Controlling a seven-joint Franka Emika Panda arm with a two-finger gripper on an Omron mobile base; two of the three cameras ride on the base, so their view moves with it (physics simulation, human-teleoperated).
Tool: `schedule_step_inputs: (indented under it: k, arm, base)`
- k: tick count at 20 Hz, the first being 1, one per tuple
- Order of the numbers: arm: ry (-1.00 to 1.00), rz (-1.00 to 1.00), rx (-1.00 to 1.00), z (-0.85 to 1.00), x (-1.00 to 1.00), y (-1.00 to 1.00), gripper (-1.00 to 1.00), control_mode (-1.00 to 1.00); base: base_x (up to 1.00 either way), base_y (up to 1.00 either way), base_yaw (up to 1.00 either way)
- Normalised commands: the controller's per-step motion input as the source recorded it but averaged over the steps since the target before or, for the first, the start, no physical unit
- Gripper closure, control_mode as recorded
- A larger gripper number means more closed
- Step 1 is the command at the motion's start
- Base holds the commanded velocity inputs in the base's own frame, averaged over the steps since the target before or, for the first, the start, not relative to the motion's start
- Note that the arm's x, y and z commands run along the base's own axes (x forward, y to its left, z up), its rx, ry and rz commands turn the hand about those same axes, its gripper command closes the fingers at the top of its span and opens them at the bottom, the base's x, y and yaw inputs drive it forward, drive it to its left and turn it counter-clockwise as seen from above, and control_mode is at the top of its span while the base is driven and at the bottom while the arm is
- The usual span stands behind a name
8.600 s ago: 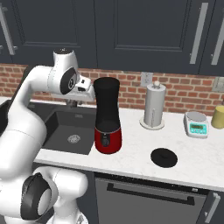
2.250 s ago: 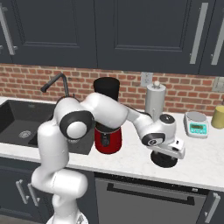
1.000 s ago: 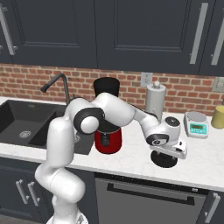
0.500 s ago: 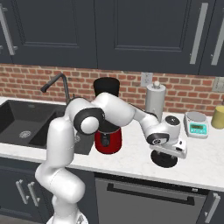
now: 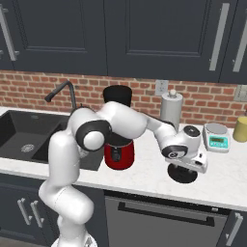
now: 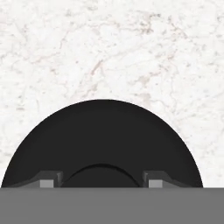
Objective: Close the lid blender by securely placing the lid on top.
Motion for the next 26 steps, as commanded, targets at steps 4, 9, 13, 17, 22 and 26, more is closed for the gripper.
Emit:
schedule_step_inputs:
  k: [4,9,13,17,22,26]
  arm:
    - [-0.08,0.0,0.0,0.65,-0.22,0.0,1.0,-1.0]
    - [-0.1,0.0,0.0,0.71,-0.33,0.0,1.0,-1.0]
    - [-0.14,0.0,0.0,0.84,-0.39,0.0,1.0,-1.0]
    - [-0.16,0.0,0.0,0.92,-0.32,0.02,1.0,-1.0]
    - [-0.14,0.02,0.0,0.9,-0.27,0.06,1.0,-1.0]
    - [-0.07,0.04,0.0,0.91,-0.06,0.18,1.0,-1.0]
  base:
    - [0.0,0.0,0.0]
    - [0.0,0.0,0.0]
    - [0.0,0.0,0.0]
    - [0.0,0.0,0.0]
    - [0.0,0.0,0.0]
    - [0.0,0.0,0.0]
